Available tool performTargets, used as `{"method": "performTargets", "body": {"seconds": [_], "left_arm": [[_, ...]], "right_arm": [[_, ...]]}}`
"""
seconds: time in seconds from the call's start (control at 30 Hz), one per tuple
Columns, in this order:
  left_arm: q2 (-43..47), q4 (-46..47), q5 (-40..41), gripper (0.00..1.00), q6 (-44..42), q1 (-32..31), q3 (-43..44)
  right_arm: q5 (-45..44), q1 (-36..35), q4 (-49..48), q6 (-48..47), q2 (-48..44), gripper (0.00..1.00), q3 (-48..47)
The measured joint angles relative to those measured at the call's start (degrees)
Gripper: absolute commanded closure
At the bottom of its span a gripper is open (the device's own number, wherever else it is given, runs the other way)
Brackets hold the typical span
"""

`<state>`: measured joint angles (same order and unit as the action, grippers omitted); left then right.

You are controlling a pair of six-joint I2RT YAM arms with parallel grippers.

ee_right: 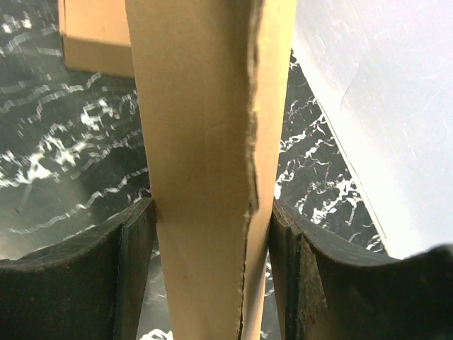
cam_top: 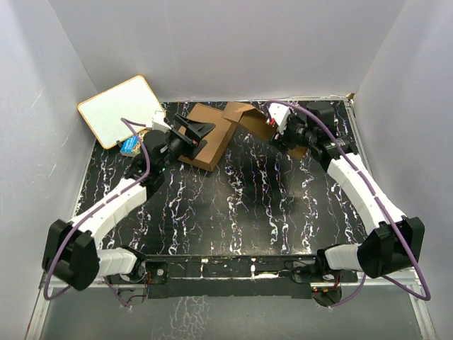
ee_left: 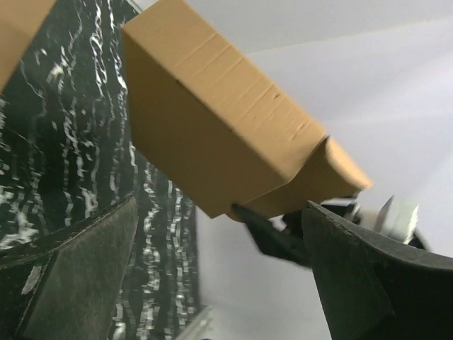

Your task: Fold the paper box

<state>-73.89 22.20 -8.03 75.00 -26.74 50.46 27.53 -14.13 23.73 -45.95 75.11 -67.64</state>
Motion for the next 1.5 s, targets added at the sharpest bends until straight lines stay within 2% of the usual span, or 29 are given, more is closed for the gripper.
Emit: {"method": "performTargets", "body": {"seconds": [0.27, 0.4, 0.53, 0.67, 0.83, 1.03, 1.3, 1.5], "left_arm": [[11.8, 3.8, 1.4, 0.03, -15.6, 0.1, -11.2], [14.2, 6.8, -0.4, 0.03, -19.8, 0.3, -16.1], [14.0, 8.9, -4.0, 0.03, -22.1, 0.4, -18.9], [12.0, 10.5, -7.6, 0.03, -22.5, 0.4, -19.6], [8.0, 12.0, -11.8, 0.04, -22.5, 0.4, -19.5], [2.8, 10.8, -15.5, 0.05, -22.3, 0.4, -18.2], [-0.1, 8.7, -16.4, 0.07, -22.3, 0.4, -16.2], [-2.0, 6.4, -16.5, 0.07, -22.4, 0.4, -15.3]], "right_arm": [[6.5, 2.4, 2.4, 16.7, 0.3, 0.57, -3.8], [14.9, 8.8, 3.3, 26.8, 2.0, 0.58, -3.9], [24.5, 17.3, 3.2, 36.3, 4.8, 0.58, -3.7], [33.0, 22.6, 0.0, 46.1, 7.0, 0.58, -0.6], [41.5, 23.5, -5.8, 57.4, 11.8, 0.57, 4.9], [45.4, 23.5, -17.9, 69.7, 16.3, 0.55, 14.1], [45.9, 23.6, -33.0, 81.9, 21.7, 0.41, 22.9], [44.2, 23.6, -36.3, 84.6, 25.6, 0.17, 24.6]]}}
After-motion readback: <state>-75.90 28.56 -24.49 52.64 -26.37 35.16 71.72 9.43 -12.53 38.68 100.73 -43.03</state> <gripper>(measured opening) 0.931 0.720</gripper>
